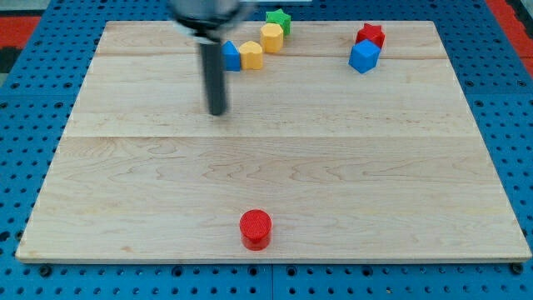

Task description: Move the yellow heart towards the blue cube

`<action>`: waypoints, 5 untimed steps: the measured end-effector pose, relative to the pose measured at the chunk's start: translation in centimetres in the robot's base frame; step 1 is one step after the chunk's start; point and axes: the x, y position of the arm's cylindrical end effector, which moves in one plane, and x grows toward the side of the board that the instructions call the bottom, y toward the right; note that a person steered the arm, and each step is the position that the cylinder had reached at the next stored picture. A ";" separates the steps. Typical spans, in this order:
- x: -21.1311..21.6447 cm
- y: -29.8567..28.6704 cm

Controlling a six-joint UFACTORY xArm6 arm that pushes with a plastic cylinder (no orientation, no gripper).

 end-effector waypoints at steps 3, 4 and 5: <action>-10.8 4.7; -11.1 8.5; -11.1 13.9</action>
